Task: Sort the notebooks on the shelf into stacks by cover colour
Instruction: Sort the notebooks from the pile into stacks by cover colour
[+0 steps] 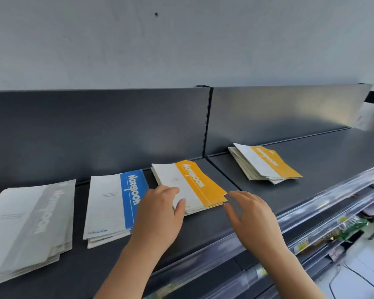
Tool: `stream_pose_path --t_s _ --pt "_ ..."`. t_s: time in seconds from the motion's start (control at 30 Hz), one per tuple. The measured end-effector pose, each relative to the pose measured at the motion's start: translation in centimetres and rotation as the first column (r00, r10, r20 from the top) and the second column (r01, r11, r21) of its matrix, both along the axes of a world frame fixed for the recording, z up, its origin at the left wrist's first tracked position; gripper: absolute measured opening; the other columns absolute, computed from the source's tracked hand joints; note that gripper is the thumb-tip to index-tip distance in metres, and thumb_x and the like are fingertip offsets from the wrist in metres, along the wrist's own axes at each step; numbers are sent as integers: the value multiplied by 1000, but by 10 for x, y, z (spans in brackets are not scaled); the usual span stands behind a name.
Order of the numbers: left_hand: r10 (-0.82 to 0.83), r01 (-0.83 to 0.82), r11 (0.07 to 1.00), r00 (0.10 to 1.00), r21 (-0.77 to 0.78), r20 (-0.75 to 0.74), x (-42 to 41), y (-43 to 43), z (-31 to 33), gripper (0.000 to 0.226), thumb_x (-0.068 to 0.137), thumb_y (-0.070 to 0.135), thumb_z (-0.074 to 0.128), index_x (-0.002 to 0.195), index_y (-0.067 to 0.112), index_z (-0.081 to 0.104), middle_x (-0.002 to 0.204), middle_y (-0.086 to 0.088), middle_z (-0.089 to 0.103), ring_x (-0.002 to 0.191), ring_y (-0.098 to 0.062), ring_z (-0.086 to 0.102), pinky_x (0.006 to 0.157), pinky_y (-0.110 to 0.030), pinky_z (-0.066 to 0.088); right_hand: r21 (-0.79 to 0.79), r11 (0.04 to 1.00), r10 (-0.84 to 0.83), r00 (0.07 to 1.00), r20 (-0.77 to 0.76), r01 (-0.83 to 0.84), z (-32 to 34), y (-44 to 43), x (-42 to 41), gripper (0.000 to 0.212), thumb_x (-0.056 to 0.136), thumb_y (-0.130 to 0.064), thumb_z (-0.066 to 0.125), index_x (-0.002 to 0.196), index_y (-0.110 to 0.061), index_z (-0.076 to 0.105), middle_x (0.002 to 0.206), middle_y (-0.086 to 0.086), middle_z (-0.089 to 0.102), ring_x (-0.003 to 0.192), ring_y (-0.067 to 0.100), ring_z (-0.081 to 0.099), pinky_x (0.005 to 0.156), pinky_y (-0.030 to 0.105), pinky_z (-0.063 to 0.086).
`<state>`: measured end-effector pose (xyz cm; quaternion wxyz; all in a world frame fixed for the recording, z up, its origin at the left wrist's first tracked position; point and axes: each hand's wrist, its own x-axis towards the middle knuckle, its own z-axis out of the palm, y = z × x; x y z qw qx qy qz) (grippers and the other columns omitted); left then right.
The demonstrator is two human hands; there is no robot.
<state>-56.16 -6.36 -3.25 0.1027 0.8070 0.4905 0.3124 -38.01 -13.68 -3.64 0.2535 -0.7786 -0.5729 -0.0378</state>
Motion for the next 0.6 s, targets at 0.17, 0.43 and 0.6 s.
stream_pose_path --t_s 0.17,0.43,0.6 --pt "-75 76 997 997 18 -8 47 24 8 37 96 37 44 127 22 57 122 6 58 112 -12 48 92 -26 40 12 998 -66 998 -13 66 5 12 46 40 92 -39 50 128 -21 56 131 -7 56 122 15 49 101 26 37" --pt "-106 106 994 994 -27 -5 132 42 0 37 96 37 46 130 25 55 127 10 55 118 -10 46 97 -22 36 11 991 -130 991 -18 130 0 26 139 32 92 -35 51 120 -21 62 125 -7 61 116 17 54 94 27 40" --pt "-72 76 991 996 -114 46 195 48 -8 39 95 35 48 132 22 53 117 8 61 108 -10 53 89 -25 46 -33 991 -129 991 -47 127 -10 51 220 28 94 -27 50 111 -8 64 118 3 62 98 24 60 79 34 46"
